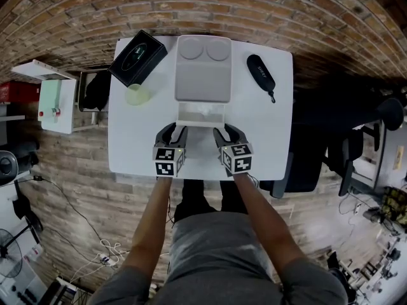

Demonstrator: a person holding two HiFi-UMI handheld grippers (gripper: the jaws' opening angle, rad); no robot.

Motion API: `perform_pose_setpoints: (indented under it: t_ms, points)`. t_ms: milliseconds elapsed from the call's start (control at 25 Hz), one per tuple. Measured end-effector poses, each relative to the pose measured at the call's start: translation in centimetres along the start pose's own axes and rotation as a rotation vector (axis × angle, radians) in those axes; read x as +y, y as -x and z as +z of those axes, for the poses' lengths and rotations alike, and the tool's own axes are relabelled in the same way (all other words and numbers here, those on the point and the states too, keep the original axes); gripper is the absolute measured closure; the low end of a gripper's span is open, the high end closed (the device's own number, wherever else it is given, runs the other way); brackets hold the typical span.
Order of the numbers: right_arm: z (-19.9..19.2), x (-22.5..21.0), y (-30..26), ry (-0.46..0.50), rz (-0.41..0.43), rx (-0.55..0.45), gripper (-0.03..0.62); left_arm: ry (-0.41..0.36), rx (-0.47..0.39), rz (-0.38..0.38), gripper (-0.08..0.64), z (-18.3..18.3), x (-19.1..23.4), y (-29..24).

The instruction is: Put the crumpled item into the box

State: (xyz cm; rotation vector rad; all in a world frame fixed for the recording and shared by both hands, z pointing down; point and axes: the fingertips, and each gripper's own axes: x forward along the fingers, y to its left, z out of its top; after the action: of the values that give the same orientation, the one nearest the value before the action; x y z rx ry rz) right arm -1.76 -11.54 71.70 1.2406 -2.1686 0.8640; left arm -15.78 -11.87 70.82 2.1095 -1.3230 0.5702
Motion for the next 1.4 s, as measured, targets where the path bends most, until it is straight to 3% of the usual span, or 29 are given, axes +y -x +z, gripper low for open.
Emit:
perform_pose_setpoints:
  t_ms: [1160, 1400]
  points:
    - [1.5, -1.6, -1.2, -0.038, -0.021, -0.008, 0.400, 0.011, -0.005, 0.006, 0.405, 1.7, 0.6, -1.6]
    - [1.9, -2.0, -1.5, -0.085, -0.026, -0.015, 0.397, 0.020, -0.003, -0.006, 0.405, 1.8, 0.6, -2.0]
